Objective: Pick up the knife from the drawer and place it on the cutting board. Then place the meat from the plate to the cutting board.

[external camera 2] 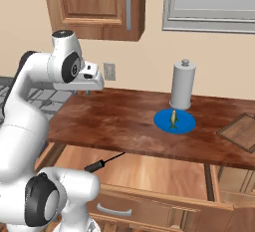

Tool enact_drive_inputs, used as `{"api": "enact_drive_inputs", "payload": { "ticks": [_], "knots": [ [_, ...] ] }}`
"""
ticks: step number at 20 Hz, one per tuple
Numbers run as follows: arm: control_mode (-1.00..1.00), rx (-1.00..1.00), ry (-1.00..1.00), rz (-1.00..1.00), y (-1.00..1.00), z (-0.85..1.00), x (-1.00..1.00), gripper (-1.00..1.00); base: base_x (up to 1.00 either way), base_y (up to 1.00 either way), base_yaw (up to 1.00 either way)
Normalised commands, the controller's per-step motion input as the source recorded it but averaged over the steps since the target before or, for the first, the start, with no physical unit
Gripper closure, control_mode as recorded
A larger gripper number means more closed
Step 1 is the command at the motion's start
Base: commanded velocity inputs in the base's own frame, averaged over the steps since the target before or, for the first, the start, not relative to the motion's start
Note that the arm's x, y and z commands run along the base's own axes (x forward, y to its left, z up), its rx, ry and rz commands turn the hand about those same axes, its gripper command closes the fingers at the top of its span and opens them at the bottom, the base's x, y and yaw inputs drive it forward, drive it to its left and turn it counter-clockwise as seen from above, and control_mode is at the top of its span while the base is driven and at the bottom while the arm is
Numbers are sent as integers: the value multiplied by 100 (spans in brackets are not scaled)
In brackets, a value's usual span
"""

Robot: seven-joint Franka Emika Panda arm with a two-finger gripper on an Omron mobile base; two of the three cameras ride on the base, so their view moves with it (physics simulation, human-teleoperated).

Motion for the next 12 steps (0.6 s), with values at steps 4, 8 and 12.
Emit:
{"api": "enact_drive_inputs", "payload": {
  "ticks": [4,8,12],
  "knots": [
    [-100,0,0,0,0,0,-3,-100,0,0,0],
    [-100,0,-9,0,0,0,-22,-100,0,0,0],
    [-100,0,-15,0,7,1,-25,-100,0,0,0]
  ]
}}
